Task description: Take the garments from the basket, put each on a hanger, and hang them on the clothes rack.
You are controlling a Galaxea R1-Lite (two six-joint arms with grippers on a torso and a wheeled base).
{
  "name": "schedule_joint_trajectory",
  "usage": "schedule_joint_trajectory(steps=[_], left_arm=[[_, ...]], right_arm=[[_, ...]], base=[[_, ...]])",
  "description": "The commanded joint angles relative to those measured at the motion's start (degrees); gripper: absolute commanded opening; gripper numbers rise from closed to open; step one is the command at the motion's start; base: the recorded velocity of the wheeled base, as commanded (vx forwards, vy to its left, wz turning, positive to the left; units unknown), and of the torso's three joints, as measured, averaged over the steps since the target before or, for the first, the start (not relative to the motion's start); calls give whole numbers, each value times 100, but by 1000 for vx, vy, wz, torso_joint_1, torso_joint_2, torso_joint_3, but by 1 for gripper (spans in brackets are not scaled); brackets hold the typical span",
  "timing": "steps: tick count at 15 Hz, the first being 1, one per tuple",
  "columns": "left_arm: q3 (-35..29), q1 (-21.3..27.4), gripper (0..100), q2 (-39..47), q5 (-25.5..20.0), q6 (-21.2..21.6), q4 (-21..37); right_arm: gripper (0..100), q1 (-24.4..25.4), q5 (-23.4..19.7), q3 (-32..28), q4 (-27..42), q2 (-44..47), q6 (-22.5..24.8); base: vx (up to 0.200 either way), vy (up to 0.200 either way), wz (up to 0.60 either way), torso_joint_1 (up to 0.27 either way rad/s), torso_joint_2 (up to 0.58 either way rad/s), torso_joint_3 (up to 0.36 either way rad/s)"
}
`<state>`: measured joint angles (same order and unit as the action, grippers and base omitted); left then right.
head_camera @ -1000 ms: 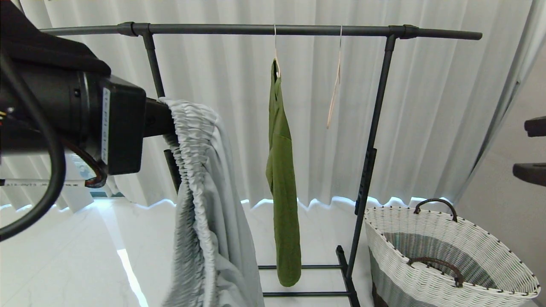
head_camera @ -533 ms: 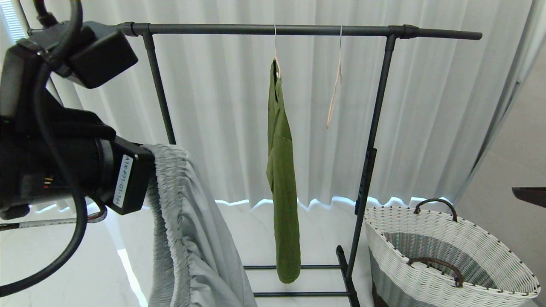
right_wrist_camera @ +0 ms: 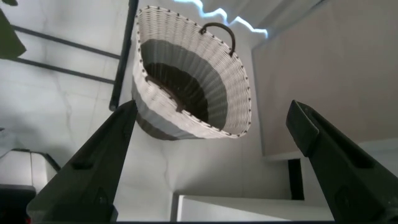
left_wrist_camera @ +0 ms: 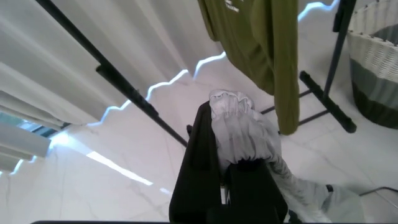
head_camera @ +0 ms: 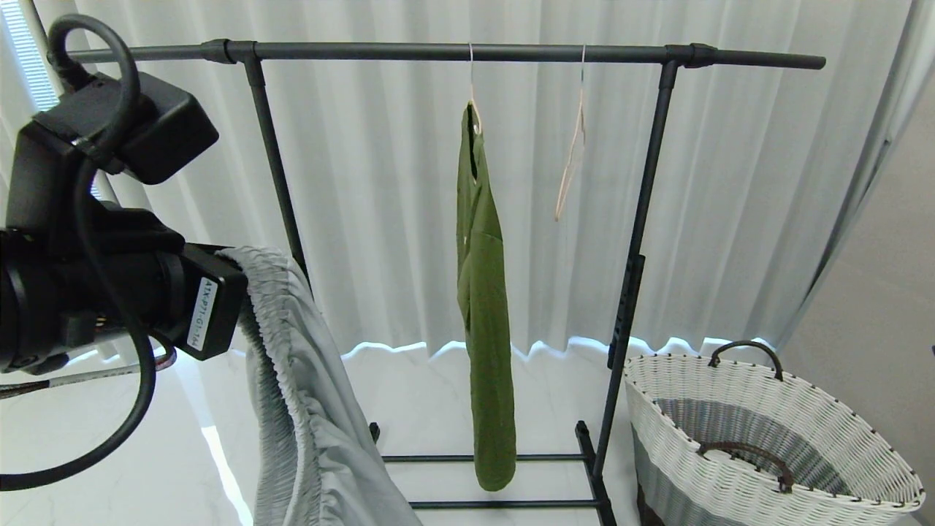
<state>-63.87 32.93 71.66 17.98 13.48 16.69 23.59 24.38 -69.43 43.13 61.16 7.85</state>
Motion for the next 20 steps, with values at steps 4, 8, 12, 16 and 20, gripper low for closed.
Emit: schedule_joint_trajectory(steps=[4,8,12,16,20], left_arm=[[366,-41,0,-90,4,23,-263],[357,-41,0,-90,4,23,-289],[366,-41,0,-82,4,23,-280],[366,-41,0,-73,4,23,-280],[357,-41,0,-73,4,23,-289]], right_arm=[[100,-91,-12,8,2,-16,-64],[100,-91,-12,96,-252,1,-73],[100,-91,-12,175,-332,-16,-73],[100,-100,-4,193,-367,-25,-82],[100,-109,-4,465,-534,-131,-38]], base=[[0,0,0,89,-358,-266],[0,0,0,149,-453,-313],[0,0,0,173,-477,-305],[0,0,0,198,-497,-305],[0,0,0,124,-304,-172]])
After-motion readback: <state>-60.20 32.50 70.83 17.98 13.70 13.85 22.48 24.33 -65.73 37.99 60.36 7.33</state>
